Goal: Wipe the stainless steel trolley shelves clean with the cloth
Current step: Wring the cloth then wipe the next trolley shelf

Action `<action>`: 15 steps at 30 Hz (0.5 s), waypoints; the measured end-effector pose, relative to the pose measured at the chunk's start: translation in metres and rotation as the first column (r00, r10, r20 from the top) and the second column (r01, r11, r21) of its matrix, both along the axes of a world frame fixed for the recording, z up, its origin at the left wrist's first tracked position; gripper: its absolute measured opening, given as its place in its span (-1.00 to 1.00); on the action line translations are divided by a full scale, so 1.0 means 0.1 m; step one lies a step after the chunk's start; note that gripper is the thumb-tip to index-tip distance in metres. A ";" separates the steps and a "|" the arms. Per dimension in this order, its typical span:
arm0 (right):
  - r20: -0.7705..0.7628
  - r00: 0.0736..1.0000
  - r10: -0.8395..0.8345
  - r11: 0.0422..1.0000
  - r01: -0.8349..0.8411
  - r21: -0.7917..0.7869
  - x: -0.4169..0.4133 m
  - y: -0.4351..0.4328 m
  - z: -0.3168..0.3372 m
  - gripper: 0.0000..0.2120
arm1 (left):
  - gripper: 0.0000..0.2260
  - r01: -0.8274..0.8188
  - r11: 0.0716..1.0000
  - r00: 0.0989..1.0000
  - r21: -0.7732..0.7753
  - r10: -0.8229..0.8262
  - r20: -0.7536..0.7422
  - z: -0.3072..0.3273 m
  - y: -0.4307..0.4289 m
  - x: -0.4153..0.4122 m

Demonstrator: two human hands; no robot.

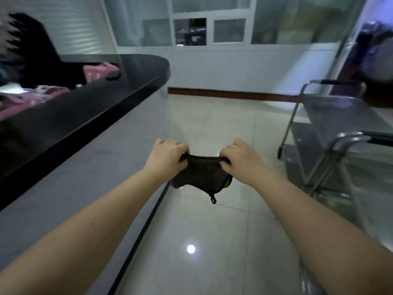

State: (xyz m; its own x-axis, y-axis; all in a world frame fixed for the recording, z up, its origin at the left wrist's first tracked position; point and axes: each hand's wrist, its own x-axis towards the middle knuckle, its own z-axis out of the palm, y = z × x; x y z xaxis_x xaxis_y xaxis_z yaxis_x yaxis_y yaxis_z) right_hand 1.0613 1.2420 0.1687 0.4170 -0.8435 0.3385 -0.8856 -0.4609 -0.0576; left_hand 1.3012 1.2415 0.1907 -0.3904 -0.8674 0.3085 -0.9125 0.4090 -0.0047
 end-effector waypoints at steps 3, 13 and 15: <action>0.024 0.970 -0.240 0.970 0.239 0.040 -0.44 -0.34 -0.14 -0.79 | -0.80 0.155 0.986 0.988 0.055 -0.154 -0.028 -0.07 -0.83 -0.56; 0.263 0.691 -0.674 0.727 0.683 0.067 -2.16 -0.89 -0.41 -0.82 | -0.84 0.526 0.842 0.847 0.121 -0.504 -0.168 -0.40 -2.42 -2.81; 0.314 0.617 -0.722 0.672 0.732 0.108 -2.39 -0.88 -0.50 -0.82 | -0.85 0.575 0.806 0.815 0.139 -0.549 -0.184 -0.49 -2.56 -3.17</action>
